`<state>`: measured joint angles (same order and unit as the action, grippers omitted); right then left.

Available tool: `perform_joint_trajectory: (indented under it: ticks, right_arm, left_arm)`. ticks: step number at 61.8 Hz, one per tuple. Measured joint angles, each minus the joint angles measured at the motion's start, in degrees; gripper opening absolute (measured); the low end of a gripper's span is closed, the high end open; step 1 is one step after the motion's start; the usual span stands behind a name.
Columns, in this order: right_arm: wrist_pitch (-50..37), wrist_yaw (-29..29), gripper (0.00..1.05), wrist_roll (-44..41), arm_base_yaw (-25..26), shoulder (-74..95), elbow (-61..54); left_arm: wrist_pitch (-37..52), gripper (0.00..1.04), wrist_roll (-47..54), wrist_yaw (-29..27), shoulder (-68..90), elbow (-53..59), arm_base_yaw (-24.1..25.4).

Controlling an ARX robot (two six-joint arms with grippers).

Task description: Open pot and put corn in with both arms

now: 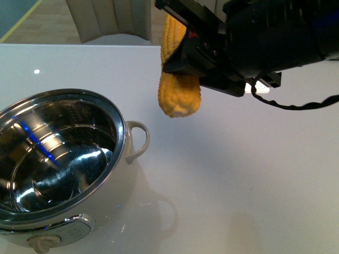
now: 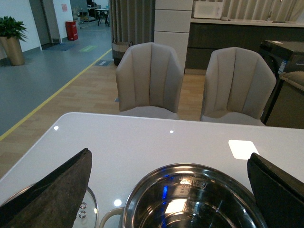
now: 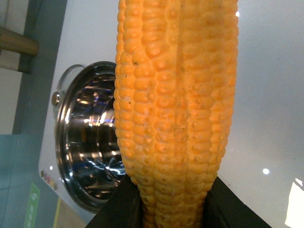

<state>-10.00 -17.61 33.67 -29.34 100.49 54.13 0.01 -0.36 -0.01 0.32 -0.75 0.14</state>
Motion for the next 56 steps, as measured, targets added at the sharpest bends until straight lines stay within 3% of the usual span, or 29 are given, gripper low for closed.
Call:
perform_joint_trajectory:
  ticks: [20, 56]
  right_arm:
    - [-1.2, 1.9, 0.2, 7.2, -4.6, 7.6, 7.1]
    - [1.2, 3.4, 0.19, 11.7, -11.6, 17.3, 17.2]
  left_arm:
    - [0.0, 0.98, 0.0, 0.0, 0.0, 0.0, 0.0]
    - [0.0, 0.98, 0.0, 0.0, 0.0, 0.0, 0.0]
